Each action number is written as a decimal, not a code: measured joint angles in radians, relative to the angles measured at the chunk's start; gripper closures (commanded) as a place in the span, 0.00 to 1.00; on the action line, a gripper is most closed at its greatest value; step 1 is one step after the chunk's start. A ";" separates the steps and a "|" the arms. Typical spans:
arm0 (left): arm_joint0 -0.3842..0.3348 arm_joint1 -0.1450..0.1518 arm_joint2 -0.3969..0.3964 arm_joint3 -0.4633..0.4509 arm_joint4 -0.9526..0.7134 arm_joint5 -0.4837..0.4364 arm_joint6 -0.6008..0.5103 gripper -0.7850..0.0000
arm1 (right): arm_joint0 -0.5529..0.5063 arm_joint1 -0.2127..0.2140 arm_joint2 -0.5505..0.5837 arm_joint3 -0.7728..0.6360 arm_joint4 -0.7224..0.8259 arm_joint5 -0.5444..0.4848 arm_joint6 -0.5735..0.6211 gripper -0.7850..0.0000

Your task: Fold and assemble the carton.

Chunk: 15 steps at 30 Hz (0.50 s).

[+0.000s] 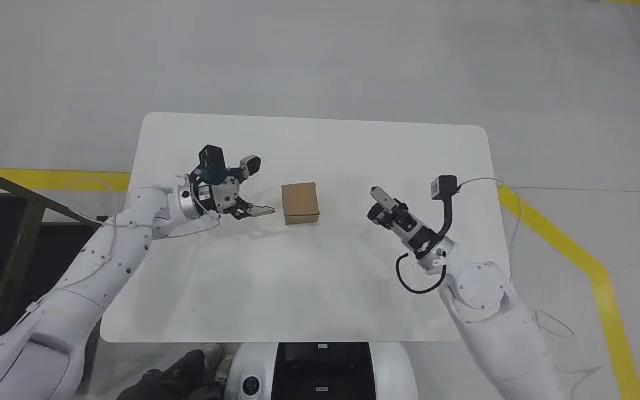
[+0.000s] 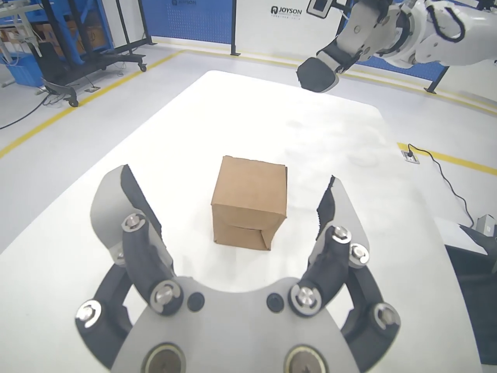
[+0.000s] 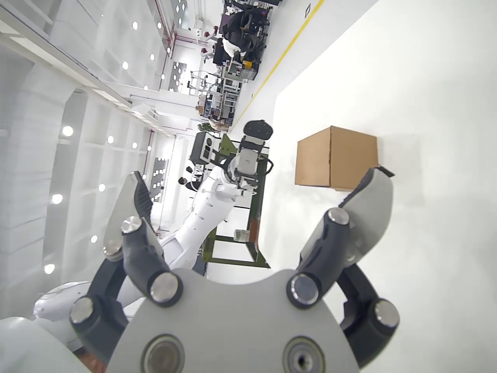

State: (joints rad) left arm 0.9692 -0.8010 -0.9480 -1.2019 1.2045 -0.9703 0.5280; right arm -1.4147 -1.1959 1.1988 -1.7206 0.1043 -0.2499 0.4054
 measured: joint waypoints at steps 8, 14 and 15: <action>0.077 0.038 -0.147 -0.020 -0.177 -0.027 -0.120 0.00 | 0.037 0.005 0.026 -0.004 -0.228 0.014 -0.064 0.00; 0.148 0.065 -0.242 -0.052 -0.367 -0.036 -0.287 0.00 | 0.046 0.013 0.062 0.003 -0.408 -0.011 -0.114 0.00; 0.158 0.069 -0.254 -0.061 -0.396 -0.033 -0.320 0.00 | 0.046 0.015 0.068 0.003 -0.439 -0.013 -0.120 0.00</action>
State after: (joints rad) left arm 1.1271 -0.7320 -1.2025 -1.2630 0.8087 -1.0030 0.2078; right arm -1.3687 -1.1810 1.2665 -1.7181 -0.3350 -0.2627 0.2858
